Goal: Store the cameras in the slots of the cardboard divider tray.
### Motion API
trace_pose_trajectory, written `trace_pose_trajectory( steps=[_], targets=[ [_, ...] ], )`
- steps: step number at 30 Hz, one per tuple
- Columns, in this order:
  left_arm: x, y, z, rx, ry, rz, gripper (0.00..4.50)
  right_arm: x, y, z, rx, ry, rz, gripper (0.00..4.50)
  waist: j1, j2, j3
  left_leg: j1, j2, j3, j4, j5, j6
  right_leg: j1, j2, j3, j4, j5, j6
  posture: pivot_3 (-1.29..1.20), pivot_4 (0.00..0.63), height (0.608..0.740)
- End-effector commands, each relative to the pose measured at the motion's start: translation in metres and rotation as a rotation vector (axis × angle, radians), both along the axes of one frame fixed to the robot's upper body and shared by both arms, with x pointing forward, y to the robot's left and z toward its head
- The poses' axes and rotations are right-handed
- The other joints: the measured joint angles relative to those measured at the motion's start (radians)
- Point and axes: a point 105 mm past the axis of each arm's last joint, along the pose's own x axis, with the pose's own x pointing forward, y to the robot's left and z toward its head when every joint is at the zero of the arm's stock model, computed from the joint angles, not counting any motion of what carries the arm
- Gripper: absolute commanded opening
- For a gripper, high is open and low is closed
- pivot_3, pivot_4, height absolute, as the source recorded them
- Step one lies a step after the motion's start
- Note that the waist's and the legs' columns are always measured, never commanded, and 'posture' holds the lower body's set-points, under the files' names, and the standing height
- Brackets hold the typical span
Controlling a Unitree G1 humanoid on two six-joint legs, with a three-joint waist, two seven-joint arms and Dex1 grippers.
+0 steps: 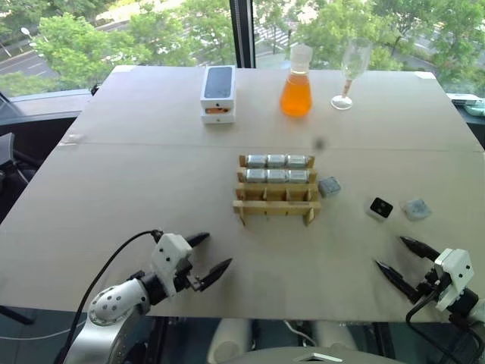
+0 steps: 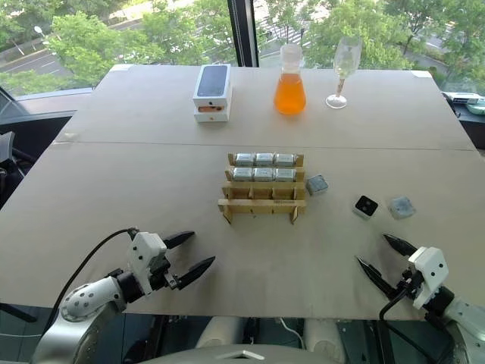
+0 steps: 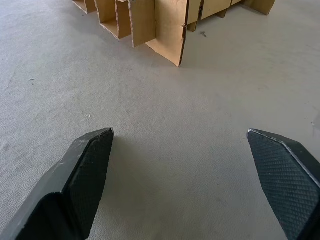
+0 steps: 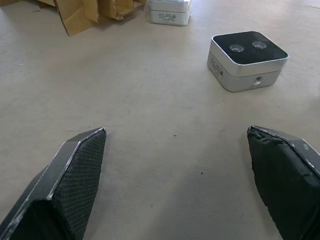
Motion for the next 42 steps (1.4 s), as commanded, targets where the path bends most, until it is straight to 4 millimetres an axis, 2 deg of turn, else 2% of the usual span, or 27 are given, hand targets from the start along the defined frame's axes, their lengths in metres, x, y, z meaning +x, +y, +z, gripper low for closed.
trace_pose_trajectory(
  steps=[1,42],
  targets=[
    [-0.0023,-0.0048,0.0077,-0.005,-0.037,-0.017,4.45,-0.0009,-0.0001,0.0079,-0.018,-0.037,0.013,4.5,0.0,0.0,0.0,0.0,0.0,0.0,0.0,0.0,0.0,0.0,0.0,0.0,0.0,0.0,0.0,0.0,0.15,0.74],
    [-0.0013,-0.0086,0.0091,-0.002,-0.047,-0.055,4.45,-0.0019,-0.0042,0.0071,-0.001,-0.051,-0.039,4.5,0.0,0.0,0.0,0.001,0.0,0.0,0.001,0.0,0.0,0.0,0.0,0.0,0.002,0.0,0.001,0.0,0.15,0.74]
  ],
)
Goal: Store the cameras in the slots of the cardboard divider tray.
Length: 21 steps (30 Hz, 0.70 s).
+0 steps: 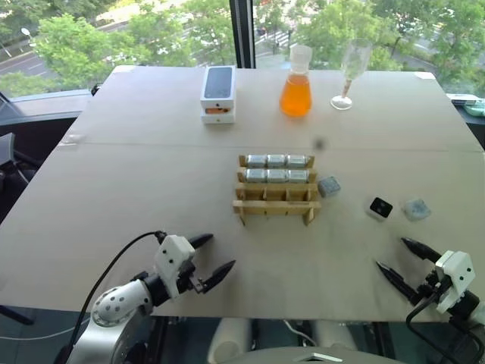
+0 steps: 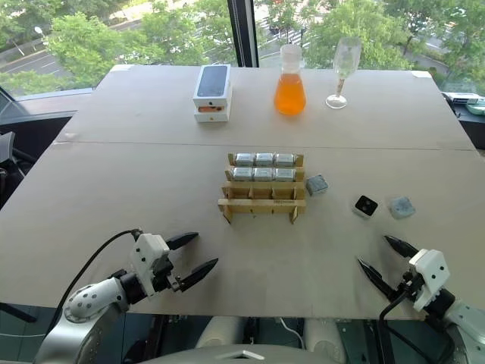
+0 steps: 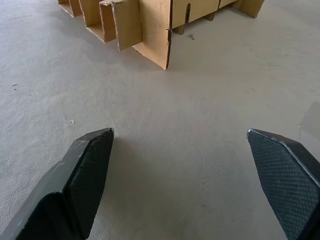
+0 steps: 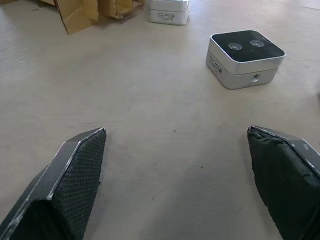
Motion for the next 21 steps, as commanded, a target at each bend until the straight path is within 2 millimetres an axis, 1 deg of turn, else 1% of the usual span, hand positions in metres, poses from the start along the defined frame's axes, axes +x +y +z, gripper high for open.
trace_pose_trajectory(
  steps=[1,3,10,14,16,17,19,21],
  targets=[
    [0.002,-0.002,0.01,0.009,-0.047,-0.023,4.45,0.0,-0.003,0.008,0.006,-0.041,-0.028,4.5,0.0,0.0,0.0,0.0,0.0,0.0,0.0,0.0,0.0,0.0,0.0,0.0,0.0,0.0,0.0,0.0,0.15,0.74],
    [0.007,0.0,0.011,0.013,-0.057,-0.017,4.45,-0.001,-0.002,0.007,0.01,-0.036,-0.032,4.5,0.001,0.0,0.0,0.0,0.0,0.0,0.0,0.0,0.0,0.0,0.0,0.0,0.0,0.0,0.0,0.0,0.15,0.74],
    [0.006,-0.004,0.011,0.01,-0.056,-0.042,4.45,-0.001,-0.007,0.006,0.004,-0.044,-0.068,4.5,0.0,0.0,0.0,0.0,0.0,0.0,0.0,0.0,0.0,0.0,0.0,0.0,0.0,0.001,0.001,0.0,0.15,0.74],
    [0.01,-0.005,0.014,0.015,-0.067,-0.058,4.45,0.001,-0.017,0.005,0.019,-0.037,-0.12,4.5,0.001,0.0,0.0,0.001,0.0,0.0,0.0,0.0,0.0,0.0,0.0,0.0,0.001,0.0,0.001,0.0,0.15,0.74],
    [0.01,-0.01,0.017,0.039,-0.076,-0.132,4.45,0.003,-0.024,0.003,0.026,-0.019,-0.16,4.5,0.001,0.0,0.0,0.001,0.0,0.0,0.001,0.0,0.0,0.001,0.0,0.0,0.001,0.0,0.0,0.0,0.15,0.74],
    [0.011,-0.013,0.02,0.045,-0.076,-0.178,4.45,0.005,-0.027,0.002,0.022,-0.012,-0.178,4.5,0.001,-0.001,0.0,0.001,0.0,0.0,0.001,0.0,0.0,0.001,0.0,0.0,0.001,0.0,0.0,0.0,0.15,0.74],
    [0.021,-0.019,0.041,0.024,-0.093,-0.268,4.45,0.013,-0.034,0.009,0.02,-0.028,-0.211,4.5,0.002,-0.001,0.0,0.001,0.0,0.0,0.001,0.0,0.0,0.001,0.0,0.0,0.001,0.0,0.0,0.0,0.15,0.74],
    [0.026,-0.027,0.062,-0.004,-0.099,-0.349,4.45,0.022,-0.045,0.015,0.024,-0.046,-0.271,4.5,0.001,-0.002,0.0,0.001,0.0,0.0,0.002,0.001,-0.001,0.001,0.001,0.0,0.002,0.0,0.0,0.0,0.15,0.74]
  ],
)
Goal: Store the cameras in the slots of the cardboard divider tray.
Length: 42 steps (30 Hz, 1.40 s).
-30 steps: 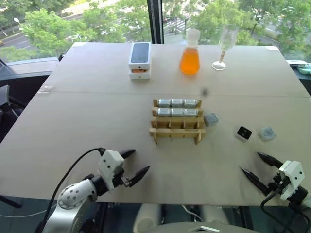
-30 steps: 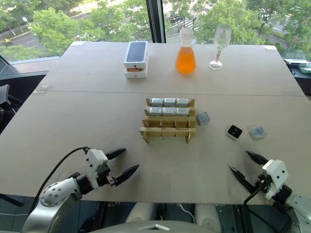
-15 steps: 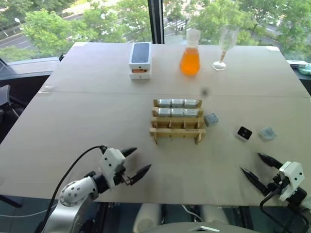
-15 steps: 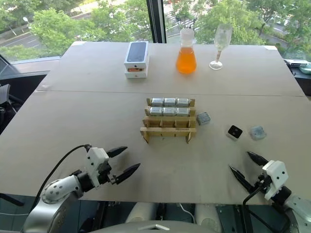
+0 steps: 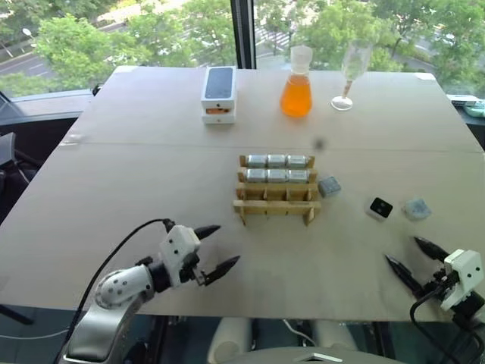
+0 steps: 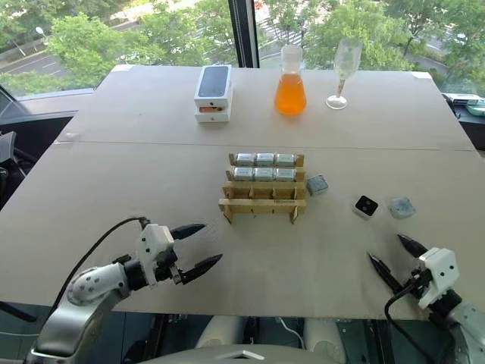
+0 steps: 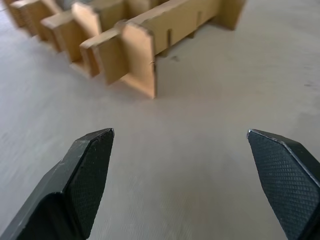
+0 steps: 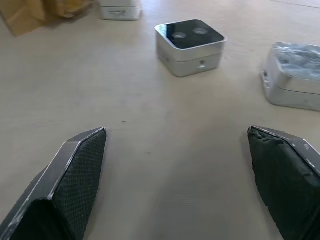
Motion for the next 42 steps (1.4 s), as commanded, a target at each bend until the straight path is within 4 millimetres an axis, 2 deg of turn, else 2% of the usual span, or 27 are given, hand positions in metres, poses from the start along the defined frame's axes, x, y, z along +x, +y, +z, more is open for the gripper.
trace_pose_trajectory(
  steps=[1,7,10,12,17,21,26,29,30,31,33,37,42],
  targets=[
    [0.003,-0.013,0.038,-0.049,-0.03,-0.139,4.45,0.012,-0.024,0.016,-0.007,-0.043,-0.114,4.5,-0.003,0.001,0.0,0.0,0.0,0.0,0.001,0.0,0.0,0.0,0.0,0.0,0.0,0.0,0.0,0.0,0.15,0.74],
    [0.002,-0.028,0.079,-0.003,-0.088,-0.318,4.45,0.03,-0.04,0.02,-0.033,-0.01,-0.168,4.5,-0.008,0.001,0.0,0.002,0.0,0.001,0.0,0.0,-0.001,0.002,0.002,0.001,0.0,0.002,0.003,0.0,0.15,0.74],
    [-0.002,-0.033,0.096,0.004,-0.093,-0.406,4.45,0.042,-0.039,0.024,-0.058,0.005,-0.141,4.5,-0.008,0.002,0.0,0.002,0.0,0.001,0.0,0.0,-0.001,0.002,0.002,0.001,0.0,0.002,0.003,0.0,0.15,0.74],
    [0.003,-0.035,0.103,0.01,-0.124,-0.402,4.45,0.051,-0.037,0.03,-0.073,-0.02,-0.131,4.5,-0.007,0.002,0.0,0.002,0.0,0.001,0.0,0.0,-0.001,0.002,0.003,0.001,0.0,0.002,0.003,0.0,0.15,0.74],
    [0.009,-0.043,0.113,-0.01,-0.182,-0.384,4.45,0.065,-0.033,0.036,-0.047,-0.037,-0.115,4.5,-0.007,0.001,0.001,0.002,-0.001,0.001,0.0,0.001,-0.001,0.002,0.005,0.001,0.0,0.002,0.003,0.0,0.15,0.74],
    [0.01,-0.043,0.112,-0.011,-0.187,-0.367,4.45,0.068,-0.031,0.033,-0.035,-0.018,-0.1,4.5,-0.004,0.0,0.002,0.001,0.0,0.0,0.0,0.003,-0.005,0.002,0.006,0.001,0.0,0.002,0.003,0.0,0.15,0.74],
    [0.008,-0.042,0.109,-0.008,-0.184,-0.356,4.45,0.067,-0.04,0.024,-0.02,0.015,-0.14,4.5,-0.005,0.0,0.002,0.001,0.0,0.0,0.0,0.003,-0.005,0.002,0.006,0.002,-0.001,0.002,0.004,0.0,0.15,0.74],
    [0.007,-0.042,0.108,-0.007,-0.183,-0.357,4.5,0.068,-0.04,0.026,-0.016,-0.004,-0.143,3.72,-0.005,0.0,0.002,0.002,0.0,0.0,0.0,0.003,-0.005,0.002,0.006,0.002,0.0,0.002,0.004,0.0,0.15,0.74],
    [0.007,-0.043,0.108,-0.007,-0.182,-0.356,4.5,0.067,-0.039,0.027,-0.016,-0.008,-0.14,3.16,-0.005,0.0,0.002,0.002,0.0,0.0,0.0,0.003,-0.005,0.002,0.006,0.002,0.0,0.002,0.004,0.0,0.15,0.74],
    [0.007,-0.042,0.108,-0.007,-0.182,-0.355,4.5,0.067,-0.039,0.026,-0.02,-0.009,-0.136,2.84,-0.005,0.0,0.002,0.002,0.0,0.0,0.0,0.003,-0.005,0.002,0.006,0.002,0.0,0.002,0.004,0.0,0.15,0.74],
    [0.007,-0.042,0.108,-0.007,-0.181,-0.352,4.5,0.066,-0.038,0.026,-0.021,-0.012,-0.132,1.92,-0.005,0.0,0.002,0.002,0.0,0.0,0.0,0.003,-0.005,0.002,0.006,0.002,0.0,0.002,0.004,0.0,0.15,0.74],
    [0.007,-0.041,0.107,-0.006,-0.173,-0.35,4.5,0.066,-0.036,0.032,-0.04,-0.052,-0.124,1.88,-0.005,0.0,0.002,0.002,0.0,0.0,0.0,0.003,-0.005,0.002,0.006,0.002,0.0,0.002,0.004,0.0,0.15,0.74],
    [0.012,-0.032,0.1,0.006,-0.15,-0.317,4.5,0.072,-0.022,0.045,-0.238,-0.129,-0.02,1.88,-0.005,0.0,0.002,0.002,0.0,0.0,0.0,0.003,-0.005,0.002,0.006,0.002,0.0,0.002,0.004,0.0,0.15,0.74]
  ],
)
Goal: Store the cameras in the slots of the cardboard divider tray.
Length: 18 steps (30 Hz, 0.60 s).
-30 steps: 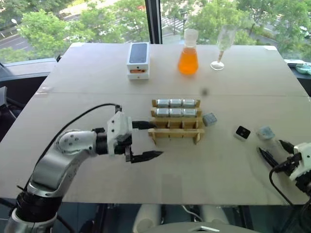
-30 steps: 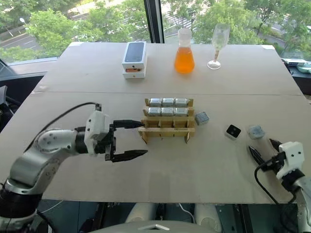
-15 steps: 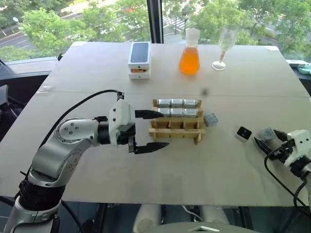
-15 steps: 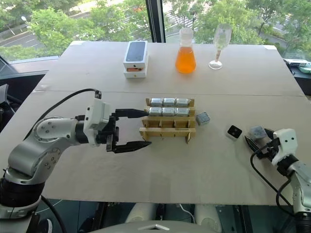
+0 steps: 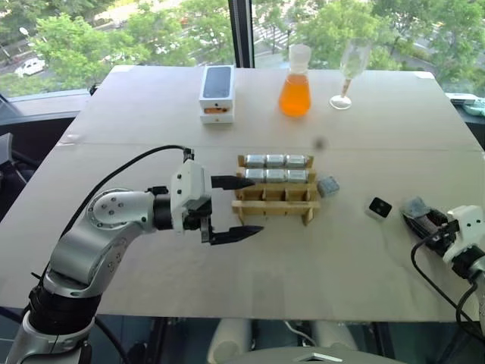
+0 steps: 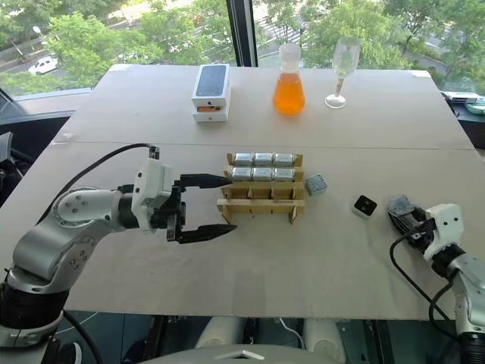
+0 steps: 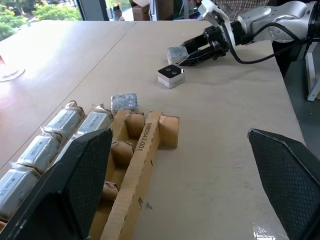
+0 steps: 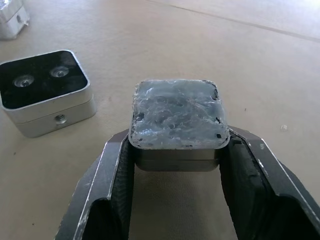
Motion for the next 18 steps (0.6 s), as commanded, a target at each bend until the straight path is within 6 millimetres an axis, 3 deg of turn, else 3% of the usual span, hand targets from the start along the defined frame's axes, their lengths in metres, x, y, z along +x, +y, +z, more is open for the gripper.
trace_pose_trajectory(
  steps=[1,5,8,12,18],
  targets=[
    [0.002,0.007,0.003,0.0,-0.025,0.024,4.5,0.009,0.013,0.029,-0.154,-0.116,0.094,1.88,-0.001,0.0,0.0,0.0,0.0,0.0,0.0,0.0,0.0,0.0,0.0,0.0,0.0,0.0,0.0,0.0,0.15,0.74],
    [0.009,0.016,-0.001,0.001,-0.022,0.077,4.5,0.022,0.038,0.057,-0.28,-0.251,0.199,1.88,-0.007,0.001,0.002,0.001,0.0,0.0,0.0,0.0,-0.001,0.0,0.001,0.001,0.001,0.0,0.0,0.0,0.15,0.74],
    [0.012,0.022,0.002,-0.015,-0.023,0.107,4.5,0.028,0.08,0.078,-0.415,-0.359,0.372,1.88,-0.016,0.001,0.005,0.001,0.001,0.0,0.0,0.001,-0.002,0.0,0.002,0.001,0.001,0.0,0.0,0.0,0.15,0.74],
    [0.013,0.029,0.003,-0.01,-0.031,0.144,4.5,0.028,0.137,0.092,-0.592,-0.491,0.625,1.88,-0.02,-0.001,0.006,0.001,0.001,-0.001,0.0,0.001,-0.002,0.0,0.002,0.0,0.001,0.0,0.0,0.0,0.15,0.74],
    [0.015,0.032,0.001,-0.029,-0.025,0.179,4.5,0.03,0.191,0.107,-0.688,-0.634,0.835,1.88,-0.015,-0.007,0.01,-0.001,0.001,-0.001,0.001,0.002,-0.003,-0.001,0.001,-0.001,0.0,0.0,0.0,0.0,0.15,0.74]
  ],
)
